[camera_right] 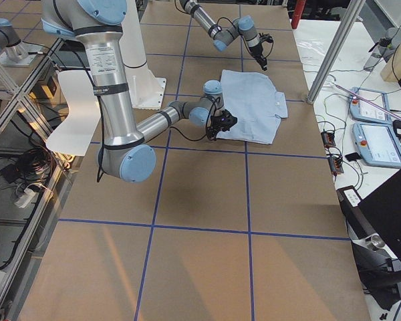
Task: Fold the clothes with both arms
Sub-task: 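Move the right gripper down to the side edge of the folded shirt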
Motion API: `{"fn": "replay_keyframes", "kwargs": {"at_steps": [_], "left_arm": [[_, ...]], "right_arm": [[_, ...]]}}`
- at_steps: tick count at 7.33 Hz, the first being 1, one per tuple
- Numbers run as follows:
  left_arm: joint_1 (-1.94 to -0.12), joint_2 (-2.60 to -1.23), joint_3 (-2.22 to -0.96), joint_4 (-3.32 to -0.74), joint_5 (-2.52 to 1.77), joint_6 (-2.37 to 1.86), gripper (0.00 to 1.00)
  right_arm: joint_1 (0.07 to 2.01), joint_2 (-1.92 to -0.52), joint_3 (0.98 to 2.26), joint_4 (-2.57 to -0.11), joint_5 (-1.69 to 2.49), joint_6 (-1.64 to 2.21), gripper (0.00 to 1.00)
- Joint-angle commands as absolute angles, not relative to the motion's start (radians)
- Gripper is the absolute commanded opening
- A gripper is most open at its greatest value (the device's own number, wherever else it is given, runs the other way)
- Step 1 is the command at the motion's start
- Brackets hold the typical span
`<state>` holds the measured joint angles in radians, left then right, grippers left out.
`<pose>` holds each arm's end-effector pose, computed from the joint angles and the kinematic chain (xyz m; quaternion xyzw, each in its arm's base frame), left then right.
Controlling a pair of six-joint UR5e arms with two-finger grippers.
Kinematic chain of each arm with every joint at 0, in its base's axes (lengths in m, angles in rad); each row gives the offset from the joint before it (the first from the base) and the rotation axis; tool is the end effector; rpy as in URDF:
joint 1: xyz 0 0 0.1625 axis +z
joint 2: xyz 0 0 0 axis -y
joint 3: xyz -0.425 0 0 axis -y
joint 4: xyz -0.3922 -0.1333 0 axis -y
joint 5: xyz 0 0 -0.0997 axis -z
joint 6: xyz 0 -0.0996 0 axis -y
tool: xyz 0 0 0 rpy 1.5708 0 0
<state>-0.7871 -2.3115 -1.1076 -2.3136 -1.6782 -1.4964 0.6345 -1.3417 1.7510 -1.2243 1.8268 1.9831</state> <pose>0.4782 -0.6536 0.3355 0.1610 0.4626 -0.2794 0.8258 -0.4151 -0.4397 0.4221 -0.0773 -0.3768 0.4200 0.8220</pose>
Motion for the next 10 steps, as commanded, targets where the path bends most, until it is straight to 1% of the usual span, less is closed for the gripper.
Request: {"fn": "replay_keyframes", "kwargs": {"at_steps": [1,2,3,5,6,7,9,10], "left_arm": [[-0.787,-2.31,-1.118,-2.306,-1.68,-1.497,0.32],[-0.787,-2.298,-1.144,-2.301,-1.681,-1.496,0.32],[-0.787,-2.277,-1.167,-2.301,-1.681,-1.494,0.32],[-0.787,-2.273,-1.169,-2.301,-1.681,-1.493,0.32],[-0.787,-2.273,-1.169,-2.301,-1.68,-1.493,0.32],[-0.787,-2.273,-1.169,-2.301,-1.68,-1.493,0.32],[-0.785,-2.272,-1.169,-2.301,-1.677,-1.493,0.32],[-0.784,-2.264,-1.175,-2.301,-1.678,-1.493,0.32]], "right_arm": [[0.624,-1.37,1.769,-1.224,1.829,1.994,0.93],[0.612,-1.37,1.767,-1.224,1.825,2.009,0.86],[0.611,-1.364,1.766,-1.224,1.825,2.011,0.81],[0.601,-1.355,1.763,-1.224,1.818,2.02,0.73],[0.601,-1.35,1.764,-1.224,1.815,2.042,0.29],[0.6,-1.347,1.76,-1.224,1.816,2.048,0.0],[0.601,-1.345,1.767,-1.226,1.818,2.048,0.0],[0.607,-1.351,1.793,-1.233,1.821,2.048,0.0]]}}
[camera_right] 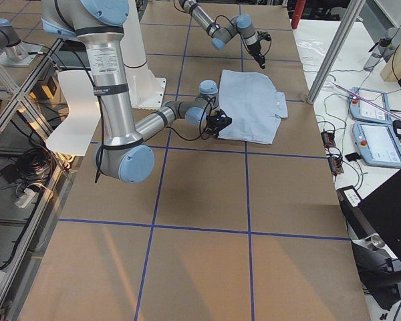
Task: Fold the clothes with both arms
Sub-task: 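Grasp the shirt's side edge with the right gripper and drag it toward the robot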
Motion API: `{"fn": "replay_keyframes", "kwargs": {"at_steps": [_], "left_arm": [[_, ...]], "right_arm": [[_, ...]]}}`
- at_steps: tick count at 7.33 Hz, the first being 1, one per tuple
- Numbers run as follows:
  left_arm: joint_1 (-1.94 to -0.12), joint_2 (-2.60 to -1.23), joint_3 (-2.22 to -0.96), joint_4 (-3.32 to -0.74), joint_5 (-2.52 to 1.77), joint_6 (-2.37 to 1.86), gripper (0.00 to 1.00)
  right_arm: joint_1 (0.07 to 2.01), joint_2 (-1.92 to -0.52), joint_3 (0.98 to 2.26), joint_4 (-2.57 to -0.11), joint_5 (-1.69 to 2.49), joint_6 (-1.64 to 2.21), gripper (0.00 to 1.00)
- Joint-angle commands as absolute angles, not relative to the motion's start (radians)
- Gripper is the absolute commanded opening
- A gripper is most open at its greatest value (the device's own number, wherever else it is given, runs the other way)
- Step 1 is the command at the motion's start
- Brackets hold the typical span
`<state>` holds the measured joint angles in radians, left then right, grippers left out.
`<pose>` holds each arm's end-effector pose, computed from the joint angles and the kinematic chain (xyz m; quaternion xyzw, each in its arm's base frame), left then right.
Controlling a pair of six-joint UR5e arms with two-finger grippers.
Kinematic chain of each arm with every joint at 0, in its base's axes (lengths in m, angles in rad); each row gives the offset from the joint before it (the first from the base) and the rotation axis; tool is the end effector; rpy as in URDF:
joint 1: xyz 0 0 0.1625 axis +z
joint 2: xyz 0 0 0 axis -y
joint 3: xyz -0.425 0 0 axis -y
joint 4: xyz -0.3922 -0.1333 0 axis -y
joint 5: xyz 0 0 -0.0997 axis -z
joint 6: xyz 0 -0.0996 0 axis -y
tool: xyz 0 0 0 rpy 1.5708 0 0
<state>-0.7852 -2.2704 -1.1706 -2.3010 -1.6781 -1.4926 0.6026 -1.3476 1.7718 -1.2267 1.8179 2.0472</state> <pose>0.4682 -0.6415 0.3375 0.1633 0.4661 -0.2761 0.8245 -0.4246 -0.4243 0.4157 -0.0906 -0.3784 0.4330 0.8131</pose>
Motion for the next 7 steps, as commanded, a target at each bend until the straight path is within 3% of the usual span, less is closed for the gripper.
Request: {"fn": "replay_keyframes", "kwargs": {"at_steps": [1,4,7], "left_arm": [[-0.784,-2.264,-1.177,-2.301,-1.678,-1.493,0.32],[-0.781,-2.195,-1.31,-2.296,-1.686,-1.489,0.31],[-0.776,-2.153,-1.426,-2.273,-1.749,-1.5,0.31]], "right_arm": [[0.61,-1.37,1.848,-1.256,1.824,2.048,0.0],[0.537,-1.571,2.108,-1.307,1.911,2.068,0.0],[0.378,-1.664,2.219,-1.308,2.131,2.075,0.0]]}}
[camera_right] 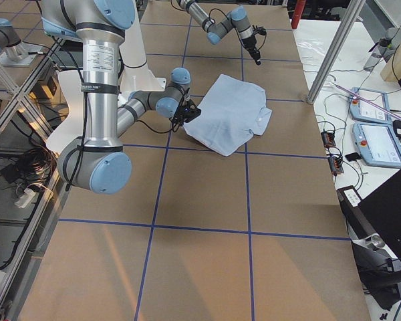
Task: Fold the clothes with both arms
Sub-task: 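Grasp the shirt's side edge with the right gripper and drag it toward the robot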
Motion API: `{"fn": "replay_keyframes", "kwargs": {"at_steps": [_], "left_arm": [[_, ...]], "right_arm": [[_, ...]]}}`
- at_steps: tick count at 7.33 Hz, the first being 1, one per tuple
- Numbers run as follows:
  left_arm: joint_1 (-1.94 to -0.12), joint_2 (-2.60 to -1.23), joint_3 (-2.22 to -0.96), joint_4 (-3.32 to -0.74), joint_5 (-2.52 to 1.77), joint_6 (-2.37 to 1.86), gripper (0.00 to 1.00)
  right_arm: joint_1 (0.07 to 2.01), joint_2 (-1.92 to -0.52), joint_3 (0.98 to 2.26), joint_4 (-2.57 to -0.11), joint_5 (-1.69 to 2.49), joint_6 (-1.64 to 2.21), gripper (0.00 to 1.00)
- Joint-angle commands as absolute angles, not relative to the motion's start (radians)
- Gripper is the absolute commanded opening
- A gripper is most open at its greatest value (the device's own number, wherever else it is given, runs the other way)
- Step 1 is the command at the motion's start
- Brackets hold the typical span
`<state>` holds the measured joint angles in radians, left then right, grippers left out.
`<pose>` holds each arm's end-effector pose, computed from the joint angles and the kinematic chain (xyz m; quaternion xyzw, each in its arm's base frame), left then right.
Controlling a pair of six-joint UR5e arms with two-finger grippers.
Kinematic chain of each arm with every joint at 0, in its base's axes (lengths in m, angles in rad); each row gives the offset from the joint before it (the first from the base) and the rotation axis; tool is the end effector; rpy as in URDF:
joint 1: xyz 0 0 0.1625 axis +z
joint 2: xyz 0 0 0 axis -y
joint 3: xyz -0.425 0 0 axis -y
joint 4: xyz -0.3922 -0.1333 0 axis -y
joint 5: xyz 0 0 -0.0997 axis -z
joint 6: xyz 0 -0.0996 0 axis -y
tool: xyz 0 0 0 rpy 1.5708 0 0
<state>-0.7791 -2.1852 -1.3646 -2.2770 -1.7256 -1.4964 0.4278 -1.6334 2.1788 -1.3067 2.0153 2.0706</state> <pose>0.4417 -0.6019 0.3080 0.1585 0.5071 -0.2536 0.8083 -0.3652 -0.2659 0.3731 -0.2163 -0.3766 0.3235 0.8407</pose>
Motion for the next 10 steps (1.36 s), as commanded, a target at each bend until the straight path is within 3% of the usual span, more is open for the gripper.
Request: {"fn": "replay_keyframes", "kwargs": {"at_steps": [1,3,4,7,8,10], "left_arm": [[-0.776,-2.114,-1.492,-2.273,-1.802,-1.502,0.31],[-0.775,-2.042,-1.628,-2.273,-1.892,-1.535,0.32],[-0.767,-2.033,-1.664,-2.273,-1.91,-1.587,0.35],[-0.594,-1.927,-1.793,-2.273,-1.904,-1.812,0.5],[-0.542,-1.908,-1.821,-2.267,-1.901,-1.866,0.54],[-0.409,-1.914,-1.835,-2.159,-1.818,-1.945,0.58]], "right_arm": [[0.291,-1.702,2.253,-1.307,2.144,2.08,0.0],[0.12,-1.796,2.353,-1.308,2.145,2.107,0.02],[0.054,-1.799,2.353,-1.307,2.135,2.144,0.99],[0.053,-1.806,2.341,-1.308,2.103,2.166,1.0],[0.121,-1.793,2.342,-1.307,2.103,2.174,1.0],[0.382,-1.626,2.275,-1.304,2.108,2.155,1.0]]}}
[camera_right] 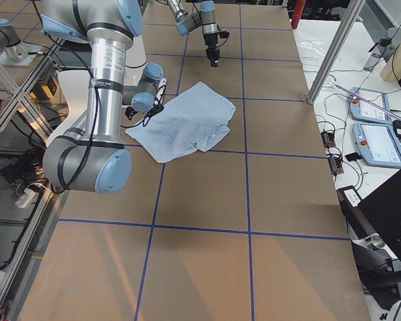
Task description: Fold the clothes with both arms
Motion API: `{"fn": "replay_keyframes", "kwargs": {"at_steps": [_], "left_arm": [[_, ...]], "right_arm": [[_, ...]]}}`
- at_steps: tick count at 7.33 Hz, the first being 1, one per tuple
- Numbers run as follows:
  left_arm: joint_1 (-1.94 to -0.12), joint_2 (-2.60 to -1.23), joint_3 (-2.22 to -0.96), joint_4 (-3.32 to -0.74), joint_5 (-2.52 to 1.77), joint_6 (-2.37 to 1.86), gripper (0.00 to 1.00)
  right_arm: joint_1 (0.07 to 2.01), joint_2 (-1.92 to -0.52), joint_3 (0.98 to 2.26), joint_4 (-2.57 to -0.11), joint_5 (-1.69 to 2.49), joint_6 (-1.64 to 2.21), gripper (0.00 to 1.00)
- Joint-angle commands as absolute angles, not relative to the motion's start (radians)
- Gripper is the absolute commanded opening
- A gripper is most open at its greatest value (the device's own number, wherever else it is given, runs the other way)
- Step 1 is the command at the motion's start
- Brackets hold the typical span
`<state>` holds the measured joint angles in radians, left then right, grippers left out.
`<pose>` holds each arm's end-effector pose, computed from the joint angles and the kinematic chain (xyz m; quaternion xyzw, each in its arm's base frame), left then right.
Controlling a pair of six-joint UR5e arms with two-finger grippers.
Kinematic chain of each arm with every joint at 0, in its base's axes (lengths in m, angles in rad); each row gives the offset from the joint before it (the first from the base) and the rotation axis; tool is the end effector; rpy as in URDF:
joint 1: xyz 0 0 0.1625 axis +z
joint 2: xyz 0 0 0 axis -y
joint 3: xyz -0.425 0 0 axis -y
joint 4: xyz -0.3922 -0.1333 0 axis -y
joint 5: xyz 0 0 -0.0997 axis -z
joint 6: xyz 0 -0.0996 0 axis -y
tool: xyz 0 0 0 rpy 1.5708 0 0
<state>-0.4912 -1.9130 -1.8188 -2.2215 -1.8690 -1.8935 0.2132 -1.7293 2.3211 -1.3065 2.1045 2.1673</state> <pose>0.4719 -0.3704 0.2811 -0.0721 0.5831 -0.2392 0.7731 -0.3622 -0.1630 0.3443 -0.3118 -0.3474 0.2451 0.8497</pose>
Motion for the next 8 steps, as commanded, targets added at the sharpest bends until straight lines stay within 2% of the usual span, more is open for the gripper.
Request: {"fn": "replay_keyframes", "kwargs": {"at_steps": [1,2,3,8], "left_arm": [[-0.373,-1.919,-1.833,-2.151,-1.793,-1.965,0.58],[-0.329,-1.933,-1.818,-2.143,-1.787,-1.98,0.58],[-0.315,-1.96,-1.804,-2.126,-1.784,-1.98,0.58],[-0.313,-2.017,-1.761,-2.069,-1.717,-1.962,0.54]], "right_arm": [[0.499,-1.486,2.205,-1.304,2.111,2.142,1.0],[0.576,-1.391,2.121,-1.304,2.109,2.114,1.0],[0.619,-1.364,2.084,-1.301,2.103,2.061,1.0],[0.687,-1.347,1.988,-1.301,2.031,1.922,1.0]]}}
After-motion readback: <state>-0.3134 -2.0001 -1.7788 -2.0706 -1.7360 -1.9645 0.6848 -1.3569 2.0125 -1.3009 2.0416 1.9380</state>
